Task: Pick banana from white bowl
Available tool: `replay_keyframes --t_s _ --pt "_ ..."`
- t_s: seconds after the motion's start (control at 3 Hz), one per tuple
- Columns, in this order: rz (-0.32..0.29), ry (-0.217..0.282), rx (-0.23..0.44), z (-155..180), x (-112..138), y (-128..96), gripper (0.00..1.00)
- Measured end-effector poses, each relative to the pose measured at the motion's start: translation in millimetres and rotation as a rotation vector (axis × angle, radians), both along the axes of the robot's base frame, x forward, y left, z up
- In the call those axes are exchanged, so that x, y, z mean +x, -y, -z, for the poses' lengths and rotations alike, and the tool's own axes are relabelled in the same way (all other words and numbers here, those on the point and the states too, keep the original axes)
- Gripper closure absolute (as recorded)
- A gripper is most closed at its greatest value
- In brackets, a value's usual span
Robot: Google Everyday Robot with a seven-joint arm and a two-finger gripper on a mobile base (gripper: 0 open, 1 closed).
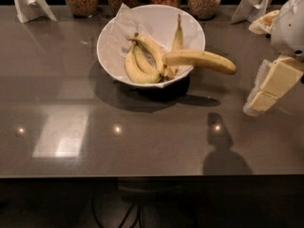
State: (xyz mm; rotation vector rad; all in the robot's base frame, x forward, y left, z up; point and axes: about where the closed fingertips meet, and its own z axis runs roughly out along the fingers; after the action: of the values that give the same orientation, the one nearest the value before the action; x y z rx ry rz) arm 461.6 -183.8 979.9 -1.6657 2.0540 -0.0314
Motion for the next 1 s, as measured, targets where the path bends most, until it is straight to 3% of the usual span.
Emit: replay_keyframes --t_s 0.67,1.0 --pt "-0.057 0.123 0.115 7 51 -34 0.00" --pt "-0.066 0.145 0.158 20 75 -41 0.00"
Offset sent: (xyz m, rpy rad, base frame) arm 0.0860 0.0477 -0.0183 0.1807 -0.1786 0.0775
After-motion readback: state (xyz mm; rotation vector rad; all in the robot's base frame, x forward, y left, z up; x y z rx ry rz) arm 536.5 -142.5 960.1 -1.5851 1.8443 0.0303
